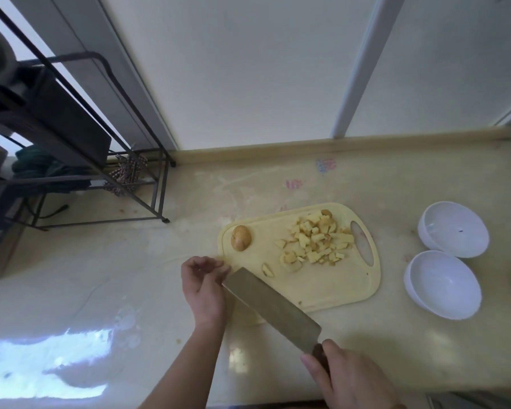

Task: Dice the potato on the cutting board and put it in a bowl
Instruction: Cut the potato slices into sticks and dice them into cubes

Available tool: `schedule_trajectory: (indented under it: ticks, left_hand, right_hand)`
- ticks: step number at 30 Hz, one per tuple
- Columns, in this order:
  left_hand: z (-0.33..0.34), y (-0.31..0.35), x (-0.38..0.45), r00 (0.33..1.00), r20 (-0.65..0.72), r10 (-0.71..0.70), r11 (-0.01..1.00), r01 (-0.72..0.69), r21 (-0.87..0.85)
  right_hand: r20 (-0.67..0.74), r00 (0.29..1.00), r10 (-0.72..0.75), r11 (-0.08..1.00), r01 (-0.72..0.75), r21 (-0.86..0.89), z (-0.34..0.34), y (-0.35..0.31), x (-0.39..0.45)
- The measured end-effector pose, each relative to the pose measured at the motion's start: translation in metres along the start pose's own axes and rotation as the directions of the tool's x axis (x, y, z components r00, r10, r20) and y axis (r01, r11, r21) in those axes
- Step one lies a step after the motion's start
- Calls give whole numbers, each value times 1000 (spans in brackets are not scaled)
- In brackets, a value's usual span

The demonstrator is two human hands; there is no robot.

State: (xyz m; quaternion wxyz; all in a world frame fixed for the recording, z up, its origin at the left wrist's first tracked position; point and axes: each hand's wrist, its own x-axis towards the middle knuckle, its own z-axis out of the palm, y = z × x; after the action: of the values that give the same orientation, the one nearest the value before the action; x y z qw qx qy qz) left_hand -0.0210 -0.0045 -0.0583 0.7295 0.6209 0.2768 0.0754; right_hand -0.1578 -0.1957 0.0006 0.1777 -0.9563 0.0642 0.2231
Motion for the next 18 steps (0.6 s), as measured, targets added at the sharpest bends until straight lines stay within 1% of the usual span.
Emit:
schedule_trajectory:
  ticks: [2, 4, 6, 8, 9, 10, 11, 12, 13, 16, 18]
  left_hand:
    - [-1, 1, 4, 999, 3, -47, 998, 47, -30]
    - [-2, -1, 3, 999, 19, -41, 999, 40, 21]
    - [-1, -1, 0, 999, 22, -27, 995, 24, 96]
    - [1, -2, -3, 1000, 12, -9, 989, 7, 145]
    - [3, -2, -3, 1000, 5, -3, 988, 2, 156]
    - [4, -3, -3, 1000, 0, 5, 985, -5, 172]
    - [4, -4, -3, 1000, 0, 15, 981, -15, 192]
    - [4, -5, -3, 1000, 5, 28, 976, -29, 217]
    - [4, -7, -3, 999, 12, 40, 970, -42, 240]
    - [2, -10, -5, 997, 34, 64, 953, -71, 295]
    - [3, -11, -5, 996, 43, 72, 946, -82, 314]
  right_hand:
    - [-69, 997, -20, 996, 14, -87, 4, -2, 0]
    - [40, 998, 38, 989, -32, -142, 11, -1, 4]
    - [-99, 995, -5, 985, -12, -170, 30, 9, 6]
    - [-137, 991, 11, 987, -32, -156, 35, 14, 6]
    - [-73, 996, 47, 992, -55, -112, 34, 17, 6]
    - [21, 996, 87, 993, -85, -79, 28, 19, 7]
    - [42, 991, 124, 990, -120, -75, 25, 22, 9]
    - [-76, 988, 137, 987, -143, -75, 25, 27, 12]
    - [-176, 978, 109, 988, -127, -90, 30, 32, 15]
    - [-75, 990, 117, 986, -125, -109, 27, 32, 24]
    - [-93, 990, 109, 987, -119, -108, 24, 30, 30]
